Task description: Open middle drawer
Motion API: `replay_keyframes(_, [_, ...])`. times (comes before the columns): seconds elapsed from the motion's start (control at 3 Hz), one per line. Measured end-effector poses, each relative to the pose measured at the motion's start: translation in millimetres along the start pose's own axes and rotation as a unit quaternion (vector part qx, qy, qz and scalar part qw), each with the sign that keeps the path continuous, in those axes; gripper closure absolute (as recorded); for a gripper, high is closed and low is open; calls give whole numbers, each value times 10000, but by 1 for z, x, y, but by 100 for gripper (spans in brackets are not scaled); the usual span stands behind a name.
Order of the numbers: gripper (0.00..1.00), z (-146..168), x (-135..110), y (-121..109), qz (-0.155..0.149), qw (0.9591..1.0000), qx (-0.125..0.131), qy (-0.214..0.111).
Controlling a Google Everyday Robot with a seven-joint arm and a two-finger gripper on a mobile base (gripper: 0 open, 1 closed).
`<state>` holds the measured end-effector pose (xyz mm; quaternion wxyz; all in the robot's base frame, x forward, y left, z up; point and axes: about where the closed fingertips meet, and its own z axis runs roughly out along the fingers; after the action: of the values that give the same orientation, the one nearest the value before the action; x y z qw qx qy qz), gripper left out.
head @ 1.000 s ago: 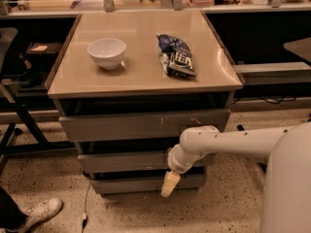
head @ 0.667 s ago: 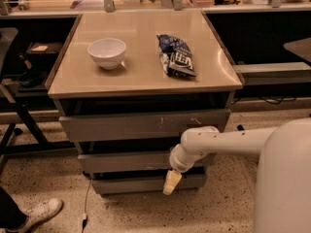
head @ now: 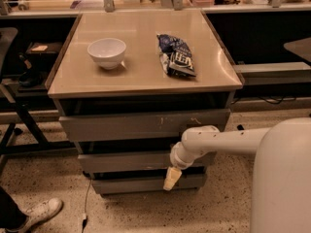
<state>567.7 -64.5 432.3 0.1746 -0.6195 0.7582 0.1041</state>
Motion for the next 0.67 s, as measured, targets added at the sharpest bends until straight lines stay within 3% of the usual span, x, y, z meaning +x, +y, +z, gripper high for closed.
replay_keyframes(0.67, [0,31,6,1,69,9996,-253,-90])
